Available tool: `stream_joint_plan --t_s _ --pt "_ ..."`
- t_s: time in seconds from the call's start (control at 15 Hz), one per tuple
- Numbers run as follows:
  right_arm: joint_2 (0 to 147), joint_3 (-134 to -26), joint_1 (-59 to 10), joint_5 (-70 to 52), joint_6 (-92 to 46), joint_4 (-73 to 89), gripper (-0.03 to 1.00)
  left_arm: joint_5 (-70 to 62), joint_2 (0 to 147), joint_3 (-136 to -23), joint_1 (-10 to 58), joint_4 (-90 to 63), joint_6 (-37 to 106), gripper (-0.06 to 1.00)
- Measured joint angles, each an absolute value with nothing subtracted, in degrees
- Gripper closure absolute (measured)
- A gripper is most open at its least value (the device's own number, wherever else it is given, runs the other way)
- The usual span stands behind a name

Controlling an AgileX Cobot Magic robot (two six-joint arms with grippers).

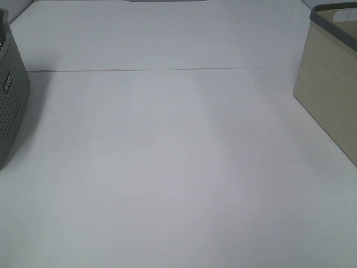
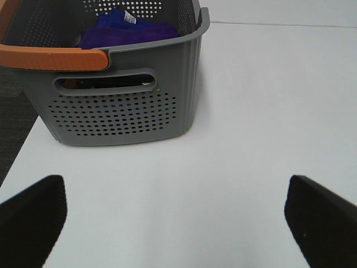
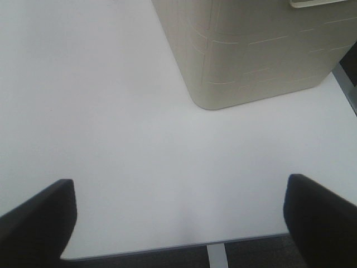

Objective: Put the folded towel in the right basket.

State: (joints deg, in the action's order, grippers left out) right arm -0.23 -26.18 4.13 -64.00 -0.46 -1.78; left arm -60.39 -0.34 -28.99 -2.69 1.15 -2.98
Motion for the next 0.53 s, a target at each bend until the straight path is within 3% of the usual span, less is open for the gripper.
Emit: stream_joint_plan --t_s 0.53 --pt "-0.2 -26.2 4.1 -63.9 0.0 -0.8 0.01 -60.4 -0.3 -29.0 -2.7 1.1 -3.0 -0.05"
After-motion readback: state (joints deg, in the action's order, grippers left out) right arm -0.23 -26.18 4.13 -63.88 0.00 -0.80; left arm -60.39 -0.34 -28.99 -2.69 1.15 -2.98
